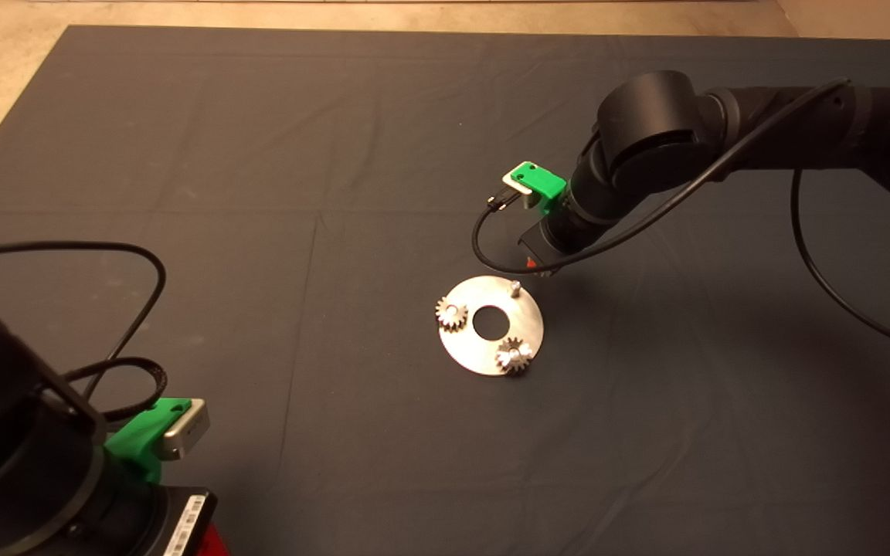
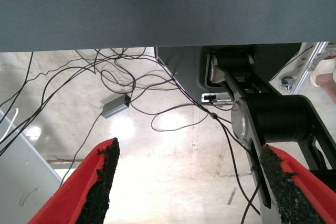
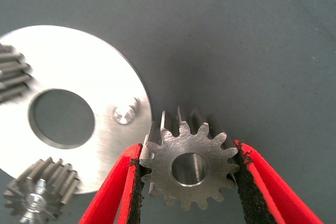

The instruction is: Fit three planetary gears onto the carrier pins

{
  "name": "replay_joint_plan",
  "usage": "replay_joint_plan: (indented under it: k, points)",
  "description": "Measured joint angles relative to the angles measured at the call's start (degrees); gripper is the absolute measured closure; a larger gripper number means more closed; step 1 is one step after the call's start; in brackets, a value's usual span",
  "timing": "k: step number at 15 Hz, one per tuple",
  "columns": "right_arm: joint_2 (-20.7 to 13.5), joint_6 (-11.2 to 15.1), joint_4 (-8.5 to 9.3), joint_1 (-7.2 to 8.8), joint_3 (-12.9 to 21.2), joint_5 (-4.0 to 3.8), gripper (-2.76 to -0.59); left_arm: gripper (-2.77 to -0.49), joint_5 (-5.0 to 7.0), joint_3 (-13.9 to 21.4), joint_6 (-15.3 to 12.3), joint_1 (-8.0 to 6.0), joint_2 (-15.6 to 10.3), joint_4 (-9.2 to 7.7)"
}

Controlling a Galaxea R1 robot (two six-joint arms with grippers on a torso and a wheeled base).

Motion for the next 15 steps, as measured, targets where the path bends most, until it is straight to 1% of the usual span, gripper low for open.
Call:
replay_joint_plan:
  k: [1,2,4,6,7,9,13,14,15]
  points:
    - [0.00,0.72,0.00,-0.02,0.00,0.66,-1.07,-1.89,0.00,0.00,0.00,0.00,0.00,0.00]
    - [0.02,1.46,0.02,-0.13,0.00,0.92,-1.07,-1.88,0.00,0.00,0.00,0.00,0.00,0.00]
    - [0.05,1.66,0.02,-0.67,0.00,1.02,-1.07,-1.89,0.00,0.00,0.00,0.00,0.00,0.00]
    - [0.05,2.06,0.06,-2.24,-0.01,1.39,-1.07,-1.89,0.02,0.00,0.00,0.00,0.00,0.00]
    - [0.06,2.07,0.06,-2.86,0.00,1.91,-1.07,-1.89,0.02,0.00,0.00,0.00,0.00,0.00]
    - [0.16,2.07,0.05,-2.93,0.02,2.35,-1.07,-1.89,0.00,0.00,0.02,0.00,0.00,0.00]
    - [0.18,2.05,0.06,-2.89,0.13,2.41,-1.07,-1.89,0.00,0.00,0.02,0.00,0.00,0.00]
    - [0.37,2.05,0.05,-2.88,0.13,2.33,-1.07,-1.89,0.00,0.00,0.02,0.00,0.00,0.00]
    - [0.66,2.06,0.06,-2.88,0.13,2.49,-1.07,-1.89,0.00,0.00,0.02,0.00,-0.02,0.00]
